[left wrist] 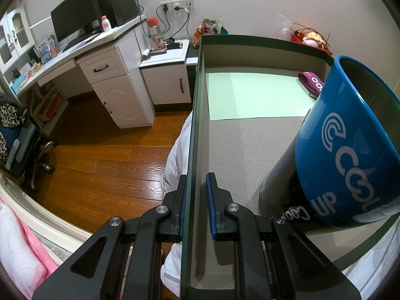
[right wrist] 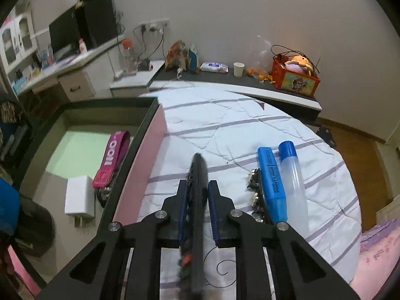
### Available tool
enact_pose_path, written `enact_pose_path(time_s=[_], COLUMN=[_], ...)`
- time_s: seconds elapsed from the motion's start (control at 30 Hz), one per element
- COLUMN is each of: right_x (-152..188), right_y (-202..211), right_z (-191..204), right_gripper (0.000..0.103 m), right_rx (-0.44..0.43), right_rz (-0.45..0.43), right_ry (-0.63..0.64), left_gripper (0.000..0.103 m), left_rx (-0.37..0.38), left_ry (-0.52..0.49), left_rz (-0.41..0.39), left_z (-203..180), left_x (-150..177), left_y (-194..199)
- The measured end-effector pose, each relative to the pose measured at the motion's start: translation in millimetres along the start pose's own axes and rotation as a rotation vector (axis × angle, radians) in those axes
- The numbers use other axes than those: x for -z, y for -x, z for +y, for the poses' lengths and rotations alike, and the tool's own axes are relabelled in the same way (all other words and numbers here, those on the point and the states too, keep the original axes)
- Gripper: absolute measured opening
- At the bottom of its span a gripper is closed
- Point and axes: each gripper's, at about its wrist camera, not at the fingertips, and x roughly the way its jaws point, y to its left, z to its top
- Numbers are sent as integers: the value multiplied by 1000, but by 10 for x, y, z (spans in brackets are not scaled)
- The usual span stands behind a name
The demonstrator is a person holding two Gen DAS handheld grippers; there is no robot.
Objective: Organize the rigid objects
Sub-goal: 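Close the right tool on the end of the black remote, then lift the remote with the right tool and carry it over the tray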
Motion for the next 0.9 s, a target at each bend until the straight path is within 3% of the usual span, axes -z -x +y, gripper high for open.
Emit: enact_pose_path(time_s=[0.23, 0.3, 0.43, 0.63, 0.9], right_x=[121, 106, 109, 193, 223], right_y=[-69, -73, -191, -457, -427], right_z=[-60, -85, -65, -47, -62], right_gripper=[14, 16, 46, 47, 45], right_rx=[-14, 22, 54, 50, 32], right_rz=[39, 31, 58, 116, 86], right_ry=[-39, -56, -56, -56, -65], left_gripper=[12, 12, 12, 12, 12], left_rx=[-1, 0, -1, 0, -1], left_ry=[-1, -2, -1, -2, -2], left_rz=[0, -1, 0, 0, 0], left_z=[2, 6, -3, 10, 5], left_x=[-10, -10, -9, -20, -21], left_y=[5, 6, 3, 4, 4])
